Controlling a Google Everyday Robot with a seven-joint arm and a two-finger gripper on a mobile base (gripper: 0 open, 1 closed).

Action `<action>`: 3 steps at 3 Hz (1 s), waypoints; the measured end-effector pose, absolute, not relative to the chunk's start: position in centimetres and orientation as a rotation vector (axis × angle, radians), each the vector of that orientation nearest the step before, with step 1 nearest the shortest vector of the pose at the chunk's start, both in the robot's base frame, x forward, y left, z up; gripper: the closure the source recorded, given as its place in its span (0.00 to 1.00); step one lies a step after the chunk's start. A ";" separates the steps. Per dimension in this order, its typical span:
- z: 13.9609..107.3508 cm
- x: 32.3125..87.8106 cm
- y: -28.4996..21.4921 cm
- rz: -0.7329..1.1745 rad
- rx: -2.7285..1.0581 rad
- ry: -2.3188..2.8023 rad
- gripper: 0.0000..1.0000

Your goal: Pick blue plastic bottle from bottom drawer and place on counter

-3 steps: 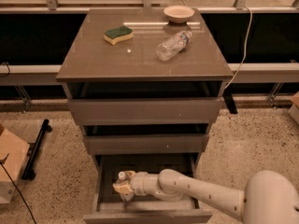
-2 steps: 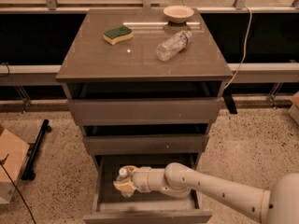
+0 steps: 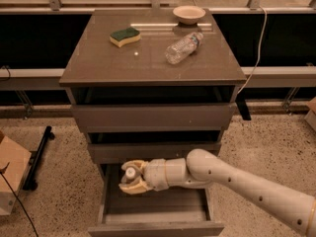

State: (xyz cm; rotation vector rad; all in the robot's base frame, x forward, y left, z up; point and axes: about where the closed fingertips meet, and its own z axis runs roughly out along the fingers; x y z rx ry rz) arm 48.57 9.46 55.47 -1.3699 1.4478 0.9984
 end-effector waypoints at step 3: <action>70.1 50.5 4.5 0.814 -1.456 1.453 1.00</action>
Offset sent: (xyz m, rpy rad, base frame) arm 0.0208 -0.0549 0.1448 -0.0991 -0.1047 -0.0397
